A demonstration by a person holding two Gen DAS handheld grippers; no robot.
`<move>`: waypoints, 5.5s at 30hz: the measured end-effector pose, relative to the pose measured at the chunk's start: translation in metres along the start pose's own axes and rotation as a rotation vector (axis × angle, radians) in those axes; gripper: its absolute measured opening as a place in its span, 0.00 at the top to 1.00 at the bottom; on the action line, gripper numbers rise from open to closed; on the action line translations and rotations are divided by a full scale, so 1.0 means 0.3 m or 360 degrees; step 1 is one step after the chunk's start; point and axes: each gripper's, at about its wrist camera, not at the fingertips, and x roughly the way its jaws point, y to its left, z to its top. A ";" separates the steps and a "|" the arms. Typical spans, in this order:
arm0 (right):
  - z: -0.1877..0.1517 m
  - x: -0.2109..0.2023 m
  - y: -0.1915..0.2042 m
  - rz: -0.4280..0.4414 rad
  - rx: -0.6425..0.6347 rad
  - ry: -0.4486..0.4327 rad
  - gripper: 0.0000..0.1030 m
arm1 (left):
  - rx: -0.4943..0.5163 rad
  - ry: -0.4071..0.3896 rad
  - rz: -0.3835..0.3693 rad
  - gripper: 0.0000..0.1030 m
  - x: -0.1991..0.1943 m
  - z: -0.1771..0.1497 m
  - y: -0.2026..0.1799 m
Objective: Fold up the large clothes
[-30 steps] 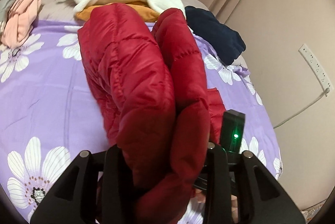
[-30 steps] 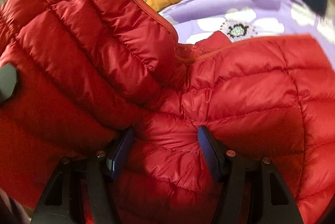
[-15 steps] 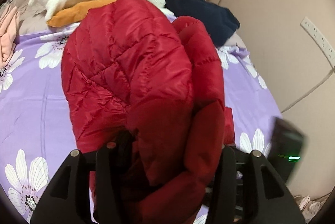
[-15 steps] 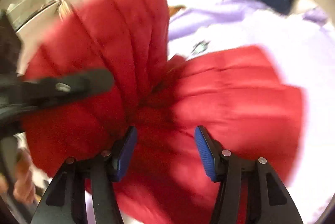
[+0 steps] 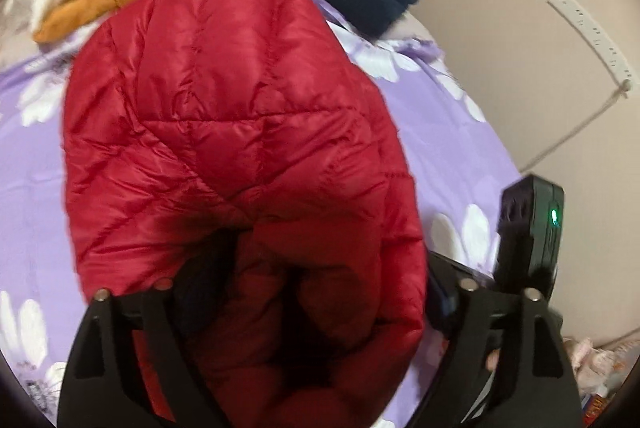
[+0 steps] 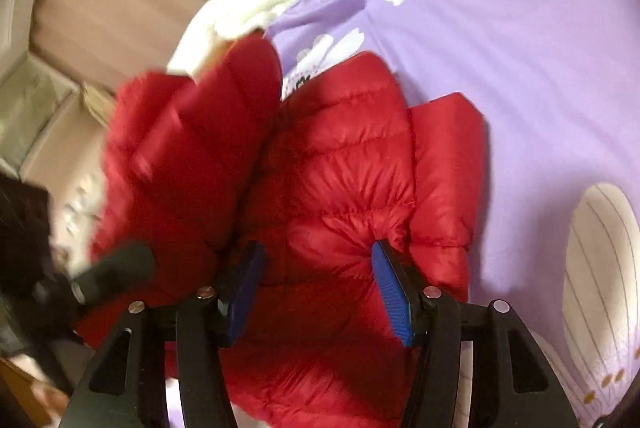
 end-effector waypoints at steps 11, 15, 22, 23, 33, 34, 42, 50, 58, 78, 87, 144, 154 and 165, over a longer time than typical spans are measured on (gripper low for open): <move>0.136 -0.185 0.101 0.0339 -0.0158 -0.0265 0.33 | 0.0058 0.0046 -0.0354 0.01 -0.015 -0.042 -0.009; 0.206 -0.134 0.176 0.0602 -0.0210 -0.0117 0.33 | 0.0079 0.0051 -0.0365 0.01 -0.029 -0.059 -0.004; 0.123 -0.054 0.260 0.0792 -0.0270 0.0164 0.33 | 0.0144 0.0052 -0.0325 0.01 -0.036 -0.081 -0.049; 0.108 -0.039 0.249 0.0728 -0.0258 0.0186 0.33 | 0.0146 0.0052 -0.0320 0.01 -0.035 -0.084 -0.054; 0.047 0.018 0.133 0.0213 -0.0224 0.0198 0.71 | 0.0031 -0.0065 -0.0389 0.03 -0.225 -0.094 -0.017; 0.040 0.020 0.140 0.0180 -0.0262 0.0192 0.71 | 0.0016 -0.0112 -0.0329 0.03 -0.253 -0.081 0.005; 0.014 0.045 0.208 -0.0042 -0.0514 0.0130 0.71 | -0.0088 -0.0186 0.0241 0.17 -0.148 0.033 0.177; 0.003 0.008 0.250 -0.0188 -0.0632 0.0070 0.68 | -0.0073 -0.0080 0.0272 0.14 -0.032 -0.018 0.192; -0.148 -0.126 0.437 -0.0216 -0.1066 -0.0036 0.62 | -0.0088 -0.0073 0.0217 0.14 -0.027 -0.017 0.208; -0.191 -0.133 0.301 -0.0293 -0.1109 -0.0012 0.62 | 0.0068 -0.0093 0.0263 0.07 0.010 -0.046 0.135; 0.094 -0.044 0.332 -0.0358 -0.0967 -0.0184 0.62 | 0.0082 -0.0089 0.0242 0.07 0.014 -0.046 0.135; -0.008 -0.074 -0.025 -0.0066 0.0160 -0.0011 0.01 | -0.0693 -0.0036 -0.0614 0.00 0.045 -0.114 0.555; -0.006 0.069 0.066 0.0139 0.0082 0.0173 0.10 | -0.0685 -0.0020 -0.0665 0.07 0.070 -0.090 0.520; 0.057 0.229 0.327 0.0452 -0.0115 0.0175 0.32 | -0.0611 -0.0247 -0.0451 0.14 -0.178 -0.030 0.604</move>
